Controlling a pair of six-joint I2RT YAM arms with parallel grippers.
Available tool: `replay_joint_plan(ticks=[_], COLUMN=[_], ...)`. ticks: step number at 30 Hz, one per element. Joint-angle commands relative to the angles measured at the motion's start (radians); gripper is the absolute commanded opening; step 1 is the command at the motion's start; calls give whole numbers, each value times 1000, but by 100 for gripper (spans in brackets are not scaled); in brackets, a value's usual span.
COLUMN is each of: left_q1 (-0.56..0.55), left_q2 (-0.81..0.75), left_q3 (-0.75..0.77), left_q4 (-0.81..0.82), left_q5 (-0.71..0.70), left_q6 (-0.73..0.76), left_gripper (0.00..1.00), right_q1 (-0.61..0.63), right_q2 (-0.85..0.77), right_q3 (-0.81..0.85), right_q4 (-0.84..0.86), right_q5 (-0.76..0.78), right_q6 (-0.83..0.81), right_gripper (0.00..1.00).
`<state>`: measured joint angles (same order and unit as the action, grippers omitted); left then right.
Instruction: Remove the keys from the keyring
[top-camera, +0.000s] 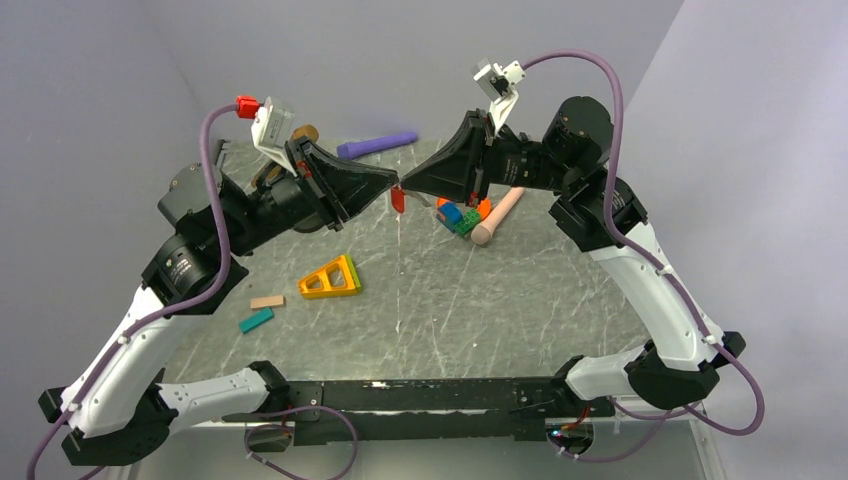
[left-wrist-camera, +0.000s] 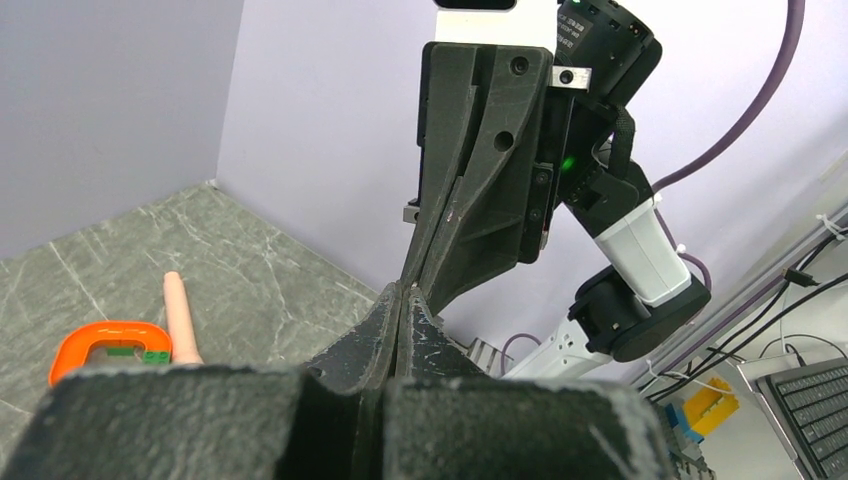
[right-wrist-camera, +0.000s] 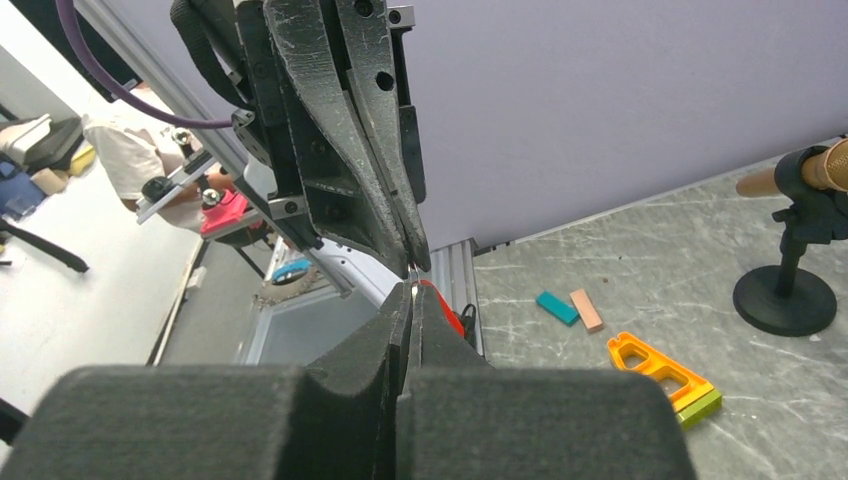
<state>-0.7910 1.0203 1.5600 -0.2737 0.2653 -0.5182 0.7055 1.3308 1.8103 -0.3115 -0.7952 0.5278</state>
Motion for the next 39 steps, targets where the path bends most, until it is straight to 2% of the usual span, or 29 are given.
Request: replay_joint_plan(ticks=[1, 2, 3, 6, 7, 10, 11, 12, 14, 15, 17, 22, 25, 28, 39], left_q1=[-2, -1, -2, -1, 0, 9, 15, 20, 41, 53, 82, 147, 186, 210, 221], left_q2=[3, 10, 16, 21, 20, 46, 62, 76, 98, 105, 118, 140, 145, 157, 196], left_q3=[47, 68, 90, 135, 147, 216, 248, 279, 323, 335, 345, 328, 310, 303, 276], left_q4=[4, -28, -60, -133, -150, -232, -273, -309, -357, -370, -386, -410, -388, -366, -267], left_q5=[72, 89, 102, 99, 94, 129, 148, 165, 219, 255, 329, 476, 555, 588, 645], left_q6=[9, 27, 45, 93, 108, 168, 187, 203, 222, 224, 222, 203, 167, 127, 33], left_gripper=[0, 6, 17, 57, 67, 80, 80, 76, 58, 53, 49, 56, 56, 50, 39], right_q1=[1, 0, 1, 0, 0, -3, -5, -8, -15, -20, -33, -50, -51, -51, -49], right_q2=[2, 3, 2, -5, -7, -3, 2, 5, 17, 23, 32, 51, 53, 46, 28], right_q3=[26, 29, 30, 24, 23, 45, 57, 67, 97, 113, 143, 181, 180, 170, 132], right_q4=[18, 8, 0, -36, -53, -125, -153, -176, -241, -277, -330, -362, -359, -356, -305], right_q5=[-24, -24, -24, -20, -19, -16, -20, -31, -41, -41, -61, -126, -138, -133, -134], right_q6=[-3, -9, -14, -37, -50, -97, -111, -127, -169, -197, -231, -233, -224, -220, -188], right_gripper=[0, 0, 0, 0, 0, 0, 0, 0, 0, 0, 0, 0, 0, 0, 0])
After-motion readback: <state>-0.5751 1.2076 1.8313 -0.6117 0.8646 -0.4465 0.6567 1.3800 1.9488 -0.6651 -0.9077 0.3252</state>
